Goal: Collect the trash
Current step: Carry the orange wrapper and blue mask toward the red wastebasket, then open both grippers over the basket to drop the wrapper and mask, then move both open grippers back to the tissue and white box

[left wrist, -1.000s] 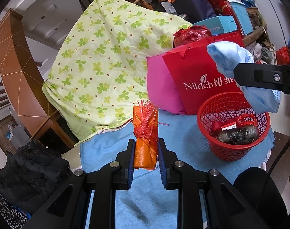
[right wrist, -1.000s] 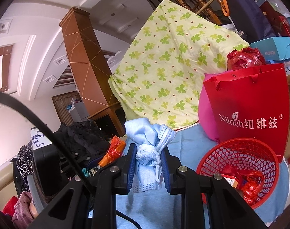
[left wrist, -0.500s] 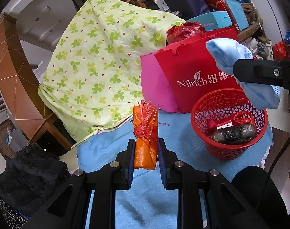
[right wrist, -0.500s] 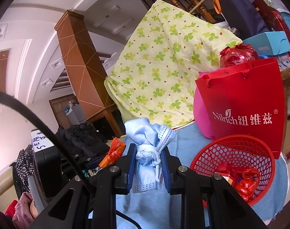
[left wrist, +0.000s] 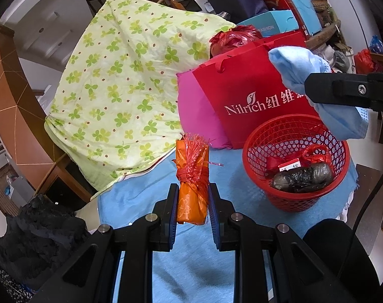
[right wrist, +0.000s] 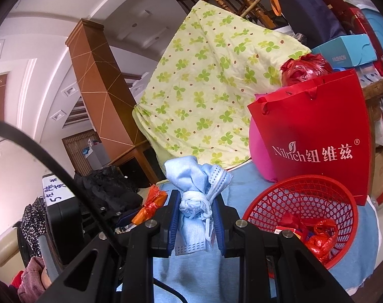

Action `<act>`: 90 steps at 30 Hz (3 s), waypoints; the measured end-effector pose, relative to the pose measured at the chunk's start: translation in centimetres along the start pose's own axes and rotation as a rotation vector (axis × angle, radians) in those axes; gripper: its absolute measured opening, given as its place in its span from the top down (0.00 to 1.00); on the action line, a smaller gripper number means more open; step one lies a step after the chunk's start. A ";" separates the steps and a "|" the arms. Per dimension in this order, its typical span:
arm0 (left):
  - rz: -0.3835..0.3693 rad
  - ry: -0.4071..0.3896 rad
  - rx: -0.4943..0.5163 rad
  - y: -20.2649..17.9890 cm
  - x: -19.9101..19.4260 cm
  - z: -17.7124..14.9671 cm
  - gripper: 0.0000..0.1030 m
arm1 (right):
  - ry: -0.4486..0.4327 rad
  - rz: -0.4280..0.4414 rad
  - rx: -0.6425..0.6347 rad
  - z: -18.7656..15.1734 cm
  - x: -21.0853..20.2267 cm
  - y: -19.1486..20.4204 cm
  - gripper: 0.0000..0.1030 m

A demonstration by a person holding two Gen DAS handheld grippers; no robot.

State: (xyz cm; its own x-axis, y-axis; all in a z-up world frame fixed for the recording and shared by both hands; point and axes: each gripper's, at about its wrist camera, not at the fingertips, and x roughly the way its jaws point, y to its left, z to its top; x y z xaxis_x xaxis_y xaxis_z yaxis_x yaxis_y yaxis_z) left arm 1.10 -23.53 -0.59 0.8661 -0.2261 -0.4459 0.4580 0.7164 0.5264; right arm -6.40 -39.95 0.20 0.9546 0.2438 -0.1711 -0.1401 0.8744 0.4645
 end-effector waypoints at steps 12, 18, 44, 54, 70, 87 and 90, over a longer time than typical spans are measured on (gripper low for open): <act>-0.016 -0.004 0.023 -1.2 0.1 0.6 0.77 | -0.012 -0.011 0.019 -0.2 -0.7 -0.7 0.74; -0.031 0.000 0.038 -2.2 0.3 0.8 0.77 | -0.018 -0.019 0.033 -0.3 -1.0 -1.4 0.74; -0.139 0.034 0.100 -6.8 3.6 1.8 0.77 | -0.006 -0.095 0.150 -1.2 -1.1 -7.6 0.74; -0.408 0.043 0.001 -7.1 8.6 4.6 0.76 | 0.060 -0.186 0.261 -2.2 1.1 -12.9 0.72; -0.430 0.096 -0.132 -4.8 11.8 1.9 0.41 | 0.068 -0.279 0.333 -3.3 1.8 -15.9 0.40; -0.177 0.332 -0.376 6.4 11.1 -14.0 0.39 | 0.157 -0.098 0.053 -2.4 6.4 -2.2 0.40; -0.156 0.369 -0.431 8.0 11.5 -16.7 0.39 | 0.201 -0.070 0.008 -3.3 8.1 0.1 0.40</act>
State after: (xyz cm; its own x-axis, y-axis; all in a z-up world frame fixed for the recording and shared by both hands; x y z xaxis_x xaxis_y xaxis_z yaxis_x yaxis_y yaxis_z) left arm 11.37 -9.39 -13.55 0.6326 -0.1616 -0.7574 0.3851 0.9141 0.1266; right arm 0.48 -36.49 -3.97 0.8901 0.2621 -0.3729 -0.0725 0.8892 0.4518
